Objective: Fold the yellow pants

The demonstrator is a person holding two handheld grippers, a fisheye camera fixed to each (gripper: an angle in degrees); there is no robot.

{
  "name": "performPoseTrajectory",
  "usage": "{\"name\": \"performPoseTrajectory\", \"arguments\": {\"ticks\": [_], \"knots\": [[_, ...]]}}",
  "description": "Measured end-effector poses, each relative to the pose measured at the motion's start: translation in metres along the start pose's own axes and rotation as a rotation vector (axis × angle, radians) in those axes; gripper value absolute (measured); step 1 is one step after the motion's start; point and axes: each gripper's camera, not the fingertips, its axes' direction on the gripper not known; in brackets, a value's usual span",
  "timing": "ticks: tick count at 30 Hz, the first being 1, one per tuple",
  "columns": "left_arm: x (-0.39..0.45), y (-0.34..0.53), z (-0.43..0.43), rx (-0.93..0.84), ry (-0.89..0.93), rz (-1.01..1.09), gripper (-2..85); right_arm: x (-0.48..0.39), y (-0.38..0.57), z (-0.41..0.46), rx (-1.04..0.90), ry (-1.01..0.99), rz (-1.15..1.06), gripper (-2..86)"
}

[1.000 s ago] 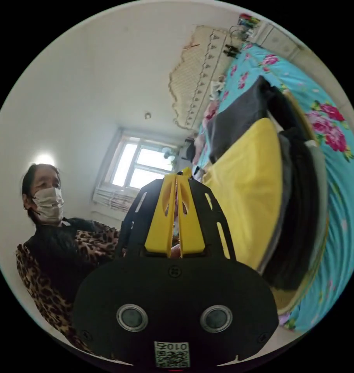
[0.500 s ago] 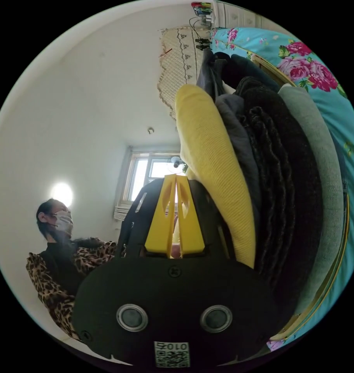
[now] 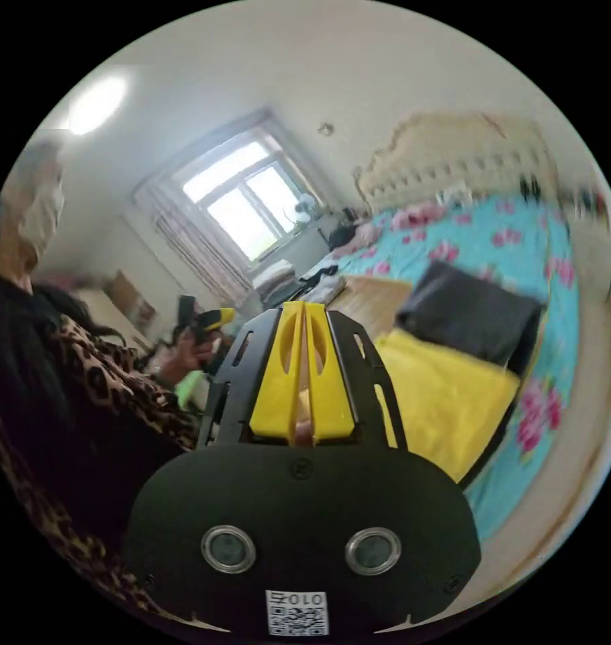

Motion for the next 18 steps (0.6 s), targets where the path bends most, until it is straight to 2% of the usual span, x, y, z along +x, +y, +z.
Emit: {"name": "performPoseTrajectory", "arguments": {"ticks": [1, 2, 3, 5, 7, 9, 11, 13, 14, 16, 18], "knots": [[0.029, 0.003, -0.04, 0.068, -0.136, 0.063, -0.2, -0.052, -0.025, -0.002, 0.042, 0.197, -0.131, 3.6], [0.059, 0.003, -0.077, 0.14, -0.276, 0.143, -0.2, -0.077, -0.035, 0.0, 0.064, 0.276, -0.193, 3.7], [0.073, 0.003, -0.095, 0.179, -0.326, 0.183, -0.2, -0.121, -0.053, 0.006, 0.107, 0.374, -0.293, 3.8], [0.124, 0.012, -0.17, 0.38, -0.485, 0.34, -0.2, -0.177, -0.077, 0.022, 0.182, 0.381, -0.375, 3.9], [0.153, 0.032, -0.223, 0.51, -0.53, 0.446, 0.0, -0.254, -0.112, 0.045, 0.268, 0.335, -0.483, 5.3], [0.164, 0.06, -0.277, 0.62, -0.574, 0.469, 0.3, -0.317, -0.138, 0.062, 0.398, 0.407, -0.546, 6.0], [0.175, 0.104, -0.342, 0.741, -0.743, 0.475, 1.4, -0.37, -0.163, 0.084, 0.502, 0.361, -0.591, 5.7], [0.185, 0.134, -0.379, 0.789, -0.891, 0.513, 3.2, -0.43, -0.199, 0.123, 0.5, 0.155, -0.677, 5.5], [0.189, 0.148, -0.402, 0.758, -0.937, 0.526, 4.9, -0.447, -0.206, 0.134, 0.49, 0.134, -0.709, 5.5], [0.187, 0.164, -0.438, 0.745, -0.927, 0.541, 7.7, -0.512, -0.226, 0.182, 0.534, 0.229, -0.733, 5.3], [0.181, 0.175, -0.464, 0.7, -0.98, 0.537, 8.7, -0.551, -0.241, 0.214, 0.546, 0.224, -0.721, 7.2]]}}
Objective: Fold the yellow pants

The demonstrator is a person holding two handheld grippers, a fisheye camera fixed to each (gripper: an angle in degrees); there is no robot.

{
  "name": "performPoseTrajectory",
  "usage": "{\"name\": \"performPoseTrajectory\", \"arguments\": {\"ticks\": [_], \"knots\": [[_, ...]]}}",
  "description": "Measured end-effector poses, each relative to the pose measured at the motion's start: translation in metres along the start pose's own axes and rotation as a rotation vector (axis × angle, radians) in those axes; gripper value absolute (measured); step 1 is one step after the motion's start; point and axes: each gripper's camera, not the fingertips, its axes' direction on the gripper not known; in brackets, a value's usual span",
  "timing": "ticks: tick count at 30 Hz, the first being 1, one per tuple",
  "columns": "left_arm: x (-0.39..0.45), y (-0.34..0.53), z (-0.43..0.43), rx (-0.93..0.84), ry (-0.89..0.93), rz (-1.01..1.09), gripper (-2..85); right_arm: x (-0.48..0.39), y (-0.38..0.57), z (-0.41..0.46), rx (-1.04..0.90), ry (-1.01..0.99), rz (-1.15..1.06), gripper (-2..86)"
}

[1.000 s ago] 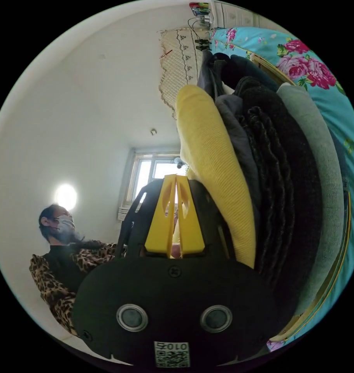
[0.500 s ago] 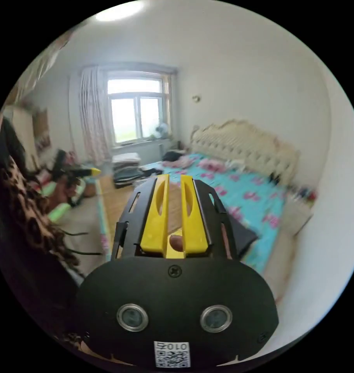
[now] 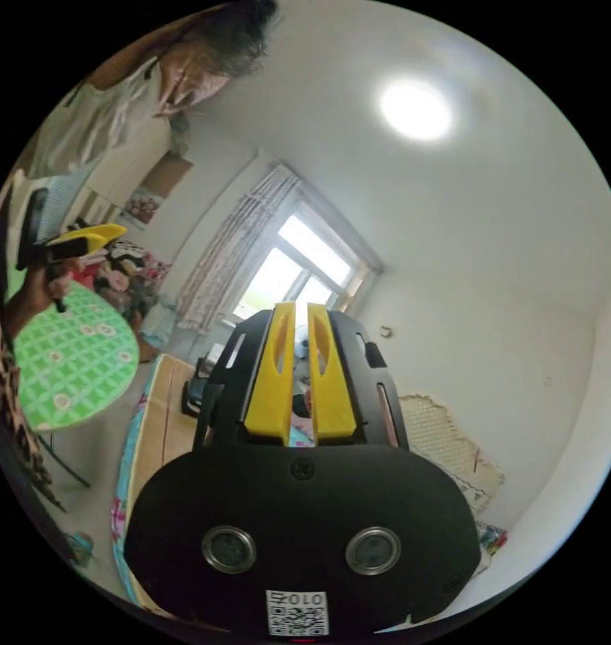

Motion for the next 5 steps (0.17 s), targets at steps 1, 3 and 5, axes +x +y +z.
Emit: {"name": "performPoseTrajectory", "arguments": {"ticks": [1, 3, 5], "knots": [[-0.013, 0.003, -0.006, -0.044, -0.049, 0.021, 8.0, -0.018, -0.013, 0.021, 0.004, -0.022, 0.003, 9.4], [-0.031, 0.008, -0.01, -0.126, -0.108, 0.034, 5.2, -0.037, -0.027, 0.047, 0.04, -0.041, 0.029, 10.0], [-0.052, 0.016, -0.014, -0.175, -0.14, 0.003, 1.9, -0.046, -0.038, 0.074, 0.048, -0.115, 0.071, 10.3]]}}
